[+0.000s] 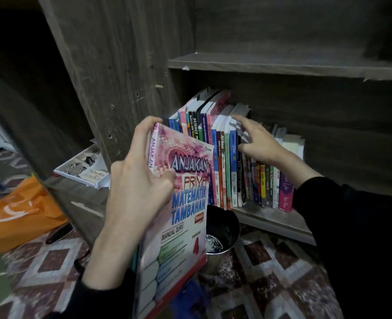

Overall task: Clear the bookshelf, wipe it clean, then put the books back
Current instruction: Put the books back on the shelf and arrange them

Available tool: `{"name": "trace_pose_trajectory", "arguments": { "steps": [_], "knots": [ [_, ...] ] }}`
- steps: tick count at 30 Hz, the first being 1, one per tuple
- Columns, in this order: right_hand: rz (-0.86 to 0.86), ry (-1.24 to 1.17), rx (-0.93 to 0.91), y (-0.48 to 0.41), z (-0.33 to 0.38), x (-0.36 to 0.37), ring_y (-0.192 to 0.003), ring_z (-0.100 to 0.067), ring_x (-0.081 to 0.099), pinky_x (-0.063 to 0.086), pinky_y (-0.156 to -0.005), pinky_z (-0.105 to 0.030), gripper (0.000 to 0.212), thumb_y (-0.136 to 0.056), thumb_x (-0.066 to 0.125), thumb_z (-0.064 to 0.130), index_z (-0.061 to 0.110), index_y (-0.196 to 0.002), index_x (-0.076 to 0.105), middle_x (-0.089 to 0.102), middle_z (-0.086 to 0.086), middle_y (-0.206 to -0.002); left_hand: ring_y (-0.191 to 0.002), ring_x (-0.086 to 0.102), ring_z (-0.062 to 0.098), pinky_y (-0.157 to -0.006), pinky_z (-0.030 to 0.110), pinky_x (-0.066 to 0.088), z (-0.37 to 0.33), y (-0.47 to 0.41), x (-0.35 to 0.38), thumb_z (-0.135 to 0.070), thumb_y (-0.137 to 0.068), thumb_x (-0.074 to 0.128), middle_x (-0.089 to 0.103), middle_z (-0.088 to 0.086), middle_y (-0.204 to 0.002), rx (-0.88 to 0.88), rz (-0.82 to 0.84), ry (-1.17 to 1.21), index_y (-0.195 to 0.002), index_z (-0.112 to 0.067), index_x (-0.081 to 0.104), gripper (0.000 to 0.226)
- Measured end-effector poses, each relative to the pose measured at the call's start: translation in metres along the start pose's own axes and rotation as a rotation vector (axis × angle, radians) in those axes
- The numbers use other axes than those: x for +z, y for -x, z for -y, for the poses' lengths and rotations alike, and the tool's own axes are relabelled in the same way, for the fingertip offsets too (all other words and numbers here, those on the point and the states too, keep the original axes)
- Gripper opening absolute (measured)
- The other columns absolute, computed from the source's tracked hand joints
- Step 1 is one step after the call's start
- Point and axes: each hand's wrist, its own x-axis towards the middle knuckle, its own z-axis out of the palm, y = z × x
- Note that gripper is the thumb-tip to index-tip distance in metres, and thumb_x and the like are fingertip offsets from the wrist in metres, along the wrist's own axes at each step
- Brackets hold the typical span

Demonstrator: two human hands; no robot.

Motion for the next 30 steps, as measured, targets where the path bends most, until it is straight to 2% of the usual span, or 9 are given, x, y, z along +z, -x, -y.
{"name": "trace_pose_trajectory", "arguments": {
  "steps": [4,10,12,14,17,19,21,24,30],
  "knots": [
    [0.038,0.175,-0.114,-0.003,-0.001,0.002,-0.146,-0.023,0.016,0.017,-0.117,-0.051,0.085,-0.079,0.060,0.007,0.032,-0.150,0.022,0.019,-0.001,-0.159,-0.069,0.061,-0.002,-0.056,-0.003,0.038,-0.001,-0.003,0.002,0.004,-0.074,0.071,0.063,-0.005,-0.062,-0.007,-0.002,-0.003,-0.117,-0.048,0.038,0.076],
    [0.044,0.099,-0.086,0.002,-0.004,0.001,-0.139,-0.020,0.033,0.032,-0.106,-0.033,0.082,-0.081,0.057,0.002,0.027,-0.150,0.021,0.027,0.000,-0.156,-0.060,0.062,0.007,-0.061,0.018,0.051,-0.003,-0.005,0.010,0.000,-0.073,0.072,0.064,-0.020,-0.074,-0.047,0.016,-0.031,-0.121,-0.050,0.037,0.077],
    [0.087,0.107,-0.062,0.006,-0.009,-0.001,-0.112,-0.020,0.058,0.047,-0.087,-0.027,0.083,-0.082,0.056,0.000,0.028,-0.151,0.017,0.032,-0.005,-0.153,-0.065,0.061,0.001,-0.059,0.006,0.044,-0.004,-0.005,0.012,0.001,-0.072,0.071,0.060,-0.030,-0.080,-0.019,0.018,-0.048,-0.123,-0.045,0.039,0.076],
    [0.129,0.087,-0.049,0.009,-0.015,0.000,-0.072,-0.016,0.062,0.049,-0.058,-0.020,0.088,-0.083,0.056,-0.001,0.029,-0.152,0.010,0.041,-0.012,-0.144,-0.063,0.060,-0.004,-0.053,0.003,0.039,-0.005,-0.004,0.012,0.002,-0.071,0.072,0.064,-0.021,-0.070,-0.033,0.028,-0.045,-0.123,-0.043,0.041,0.075],
    [0.116,0.123,-0.045,0.010,-0.021,0.001,-0.090,-0.018,0.065,0.051,-0.084,-0.034,0.089,-0.082,0.057,-0.001,0.029,-0.151,0.010,0.033,-0.012,-0.151,-0.058,0.059,-0.002,-0.051,0.003,0.039,-0.006,-0.002,0.014,0.002,-0.071,0.072,0.061,-0.013,-0.057,-0.047,0.055,-0.040,-0.121,-0.045,0.042,0.075],
    [0.114,0.182,-0.049,0.009,-0.025,-0.001,-0.097,-0.016,0.061,0.040,-0.100,-0.037,0.087,-0.081,0.056,0.000,0.029,-0.150,0.013,0.031,-0.009,-0.153,-0.060,0.060,-0.002,-0.053,0.002,0.039,-0.010,-0.001,0.014,0.001,-0.070,0.073,0.062,-0.014,-0.058,-0.034,0.083,-0.047,-0.121,-0.046,0.042,0.076],
    [0.132,0.269,-0.046,0.005,-0.028,-0.005,-0.131,-0.023,0.044,0.017,-0.116,-0.045,0.087,-0.079,0.056,0.001,0.030,-0.150,0.014,0.024,-0.004,-0.157,-0.057,0.059,-0.006,-0.052,0.000,0.037,-0.015,0.000,0.014,0.004,-0.070,0.073,0.062,-0.013,-0.058,-0.023,0.118,-0.034,-0.123,-0.042,0.044,0.076],
    [0.146,0.363,-0.060,-0.001,-0.030,-0.011,-0.147,-0.020,0.012,0.003,-0.118,-0.050,0.084,-0.079,0.055,0.004,0.027,-0.149,0.015,0.023,-0.004,-0.158,-0.059,0.058,-0.011,-0.051,-0.001,0.036,-0.022,0.000,0.015,0.004,-0.070,0.074,0.061,-0.031,-0.076,-0.010,0.156,-0.002,-0.124,-0.040,0.044,0.076],
    [0.135,0.415,-0.047,-0.006,-0.038,-0.014,-0.139,-0.022,0.034,0.012,-0.116,-0.051,0.078,-0.080,0.058,0.007,0.028,-0.144,0.019,0.033,-0.009,-0.153,-0.070,0.057,-0.008,-0.058,0.000,0.038,-0.028,-0.002,0.019,-0.001,-0.067,0.078,0.056,-0.038,-0.084,0.013,0.144,0.060,-0.123,-0.041,0.045,0.076]
  ]
}}
